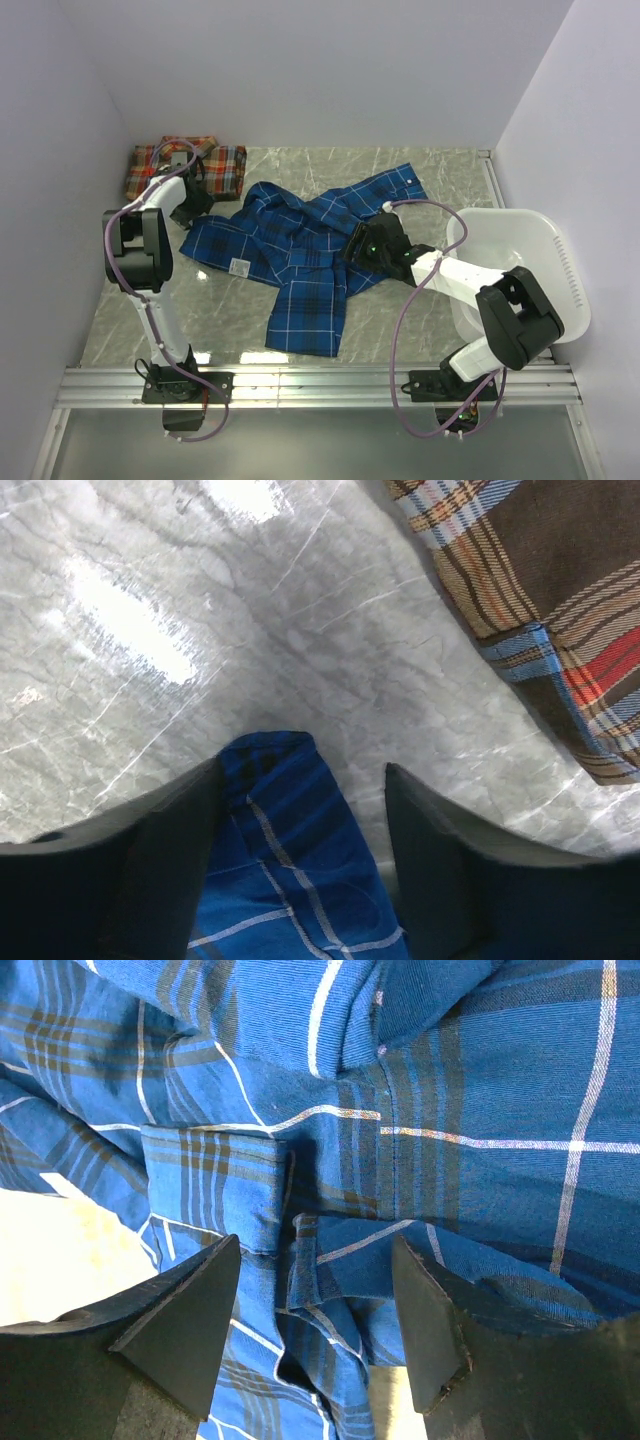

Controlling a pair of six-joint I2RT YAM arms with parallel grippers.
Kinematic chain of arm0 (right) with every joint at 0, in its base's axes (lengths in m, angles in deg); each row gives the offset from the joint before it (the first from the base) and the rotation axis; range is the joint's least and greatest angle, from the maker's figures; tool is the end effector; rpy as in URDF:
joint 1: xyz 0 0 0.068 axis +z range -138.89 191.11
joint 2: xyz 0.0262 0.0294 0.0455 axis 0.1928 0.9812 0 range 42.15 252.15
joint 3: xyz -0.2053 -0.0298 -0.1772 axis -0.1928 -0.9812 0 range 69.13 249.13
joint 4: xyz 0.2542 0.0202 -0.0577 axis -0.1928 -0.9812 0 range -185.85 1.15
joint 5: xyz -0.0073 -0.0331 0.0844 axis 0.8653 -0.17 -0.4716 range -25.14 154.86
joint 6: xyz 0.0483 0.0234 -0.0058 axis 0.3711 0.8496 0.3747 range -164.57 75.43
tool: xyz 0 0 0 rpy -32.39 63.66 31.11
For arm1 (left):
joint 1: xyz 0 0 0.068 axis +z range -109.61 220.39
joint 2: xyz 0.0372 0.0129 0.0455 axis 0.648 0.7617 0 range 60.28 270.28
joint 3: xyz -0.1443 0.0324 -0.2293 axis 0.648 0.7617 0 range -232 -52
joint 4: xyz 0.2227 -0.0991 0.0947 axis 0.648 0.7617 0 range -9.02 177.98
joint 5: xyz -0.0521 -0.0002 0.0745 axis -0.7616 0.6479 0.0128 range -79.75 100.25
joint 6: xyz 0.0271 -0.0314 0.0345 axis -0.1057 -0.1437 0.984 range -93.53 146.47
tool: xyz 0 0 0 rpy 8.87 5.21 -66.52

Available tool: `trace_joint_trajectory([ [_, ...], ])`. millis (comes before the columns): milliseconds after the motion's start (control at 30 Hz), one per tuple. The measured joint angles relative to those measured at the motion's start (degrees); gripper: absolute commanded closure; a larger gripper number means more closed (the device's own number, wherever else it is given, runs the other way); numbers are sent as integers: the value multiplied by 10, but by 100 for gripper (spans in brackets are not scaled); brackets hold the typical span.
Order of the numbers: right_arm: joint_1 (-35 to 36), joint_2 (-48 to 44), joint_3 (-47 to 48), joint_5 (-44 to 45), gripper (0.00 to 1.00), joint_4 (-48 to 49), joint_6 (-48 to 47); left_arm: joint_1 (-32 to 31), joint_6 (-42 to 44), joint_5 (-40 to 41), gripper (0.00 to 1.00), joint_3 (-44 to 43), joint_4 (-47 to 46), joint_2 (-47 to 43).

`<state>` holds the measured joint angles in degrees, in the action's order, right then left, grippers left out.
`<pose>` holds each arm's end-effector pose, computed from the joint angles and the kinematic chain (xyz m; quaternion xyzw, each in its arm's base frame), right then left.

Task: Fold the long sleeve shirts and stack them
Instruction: Flatten the shirt out

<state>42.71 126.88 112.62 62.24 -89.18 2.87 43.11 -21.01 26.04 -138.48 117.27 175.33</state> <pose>0.2559 0.1594 0.1872 0.1164 0.9044 0.2770 0.3030 0.4207 0.0297 0.1902 -0.4372 0.8628 0.0419 0.2504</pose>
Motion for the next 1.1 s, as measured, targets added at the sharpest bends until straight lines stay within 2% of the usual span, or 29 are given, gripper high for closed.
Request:
trace_joint_trajectory([
  [67, 0, 0, 0, 0, 31, 1, -2, 0, -1, 0, 40, 0, 2, 0],
  [100, 0, 0, 0, 0, 31, 1, -4, 0, 0, 0, 49, 0, 2, 0],
  [167, 0, 0, 0, 1, 31, 1, -6, 1, 0, 0, 60, 1, 2, 0],
  [200, 0, 0, 0, 1, 31, 1, -7, 1, 0, 0, 71, 3, 2, 0],
  [267, 0, 0, 0, 2, 31, 1, -8, 1, 0, -1, 82, 8, -2, -3],
  [300, 0, 0, 0, 3, 31, 1, -9, 1, 1, -3, 95, 14, -4, -6],
  [333, 0, 0, 0, 3, 31, 1, -9, 1, 6, -9, 99, 23, -7, -11],
  [600, -1, 0, 0, 2, 31, 1, -7, 1, 12, -27, 100, 56, -33, -47],
  [1100, -1, 3, -8, 0, 32, -27, 43, 1, 33, 10, 100, 117, -55, -199],
])
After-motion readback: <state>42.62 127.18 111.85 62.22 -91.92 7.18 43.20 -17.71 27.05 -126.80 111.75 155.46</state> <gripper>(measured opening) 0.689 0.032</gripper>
